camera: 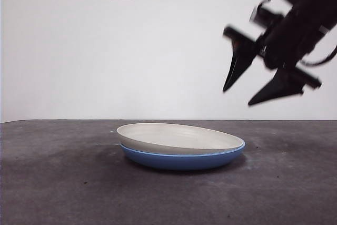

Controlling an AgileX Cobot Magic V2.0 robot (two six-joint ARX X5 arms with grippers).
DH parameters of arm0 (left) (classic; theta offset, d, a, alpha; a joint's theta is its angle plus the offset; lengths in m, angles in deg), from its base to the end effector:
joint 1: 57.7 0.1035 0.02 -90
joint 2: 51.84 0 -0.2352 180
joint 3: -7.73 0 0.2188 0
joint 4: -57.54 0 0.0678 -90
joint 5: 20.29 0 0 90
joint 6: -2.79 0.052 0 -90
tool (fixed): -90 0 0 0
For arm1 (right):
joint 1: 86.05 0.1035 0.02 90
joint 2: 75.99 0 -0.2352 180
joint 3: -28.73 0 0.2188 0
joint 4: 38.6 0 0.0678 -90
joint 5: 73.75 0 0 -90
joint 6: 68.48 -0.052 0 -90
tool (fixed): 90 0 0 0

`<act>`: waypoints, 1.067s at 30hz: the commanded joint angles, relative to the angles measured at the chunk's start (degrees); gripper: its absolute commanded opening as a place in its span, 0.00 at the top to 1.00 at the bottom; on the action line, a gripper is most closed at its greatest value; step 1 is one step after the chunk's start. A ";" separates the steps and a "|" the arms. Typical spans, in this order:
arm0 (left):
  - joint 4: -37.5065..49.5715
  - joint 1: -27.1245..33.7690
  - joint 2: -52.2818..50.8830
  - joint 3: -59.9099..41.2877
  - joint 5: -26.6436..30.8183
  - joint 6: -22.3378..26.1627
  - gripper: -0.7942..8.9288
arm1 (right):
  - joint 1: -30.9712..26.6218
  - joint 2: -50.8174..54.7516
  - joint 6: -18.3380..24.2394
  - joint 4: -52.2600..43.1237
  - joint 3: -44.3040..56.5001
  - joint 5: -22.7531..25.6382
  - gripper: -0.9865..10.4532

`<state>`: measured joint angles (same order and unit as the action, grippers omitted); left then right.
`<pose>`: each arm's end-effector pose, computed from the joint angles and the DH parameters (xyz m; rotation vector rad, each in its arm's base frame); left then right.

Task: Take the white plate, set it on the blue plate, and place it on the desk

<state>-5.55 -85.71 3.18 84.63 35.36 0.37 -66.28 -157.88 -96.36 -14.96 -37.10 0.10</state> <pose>0.1376 -0.1064 0.3048 -0.0780 0.7754 -1.0233 0.2658 0.1109 0.2006 0.4289 0.8347 0.4176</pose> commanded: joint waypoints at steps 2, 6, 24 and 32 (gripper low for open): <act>0.48 -0.35 0.39 0.46 -0.15 0.72 0.53 | 0.17 6.40 4.94 5.14 -1.22 -0.42 0.67; 0.48 -0.35 0.39 0.46 -0.15 0.72 0.53 | 0.42 14.49 8.87 12.33 -1.22 -2.45 0.67; 0.44 -0.35 0.39 0.46 -0.15 0.70 0.53 | 3.13 36.24 18.38 49.27 -1.22 -5.55 0.67; 0.42 -0.35 0.39 0.46 -0.15 0.70 0.53 | 3.50 37.92 18.36 49.35 -1.22 -5.49 0.67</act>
<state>-5.55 -85.71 3.18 84.63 35.36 0.39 -63.17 -119.59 -78.76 34.85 -37.21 -5.23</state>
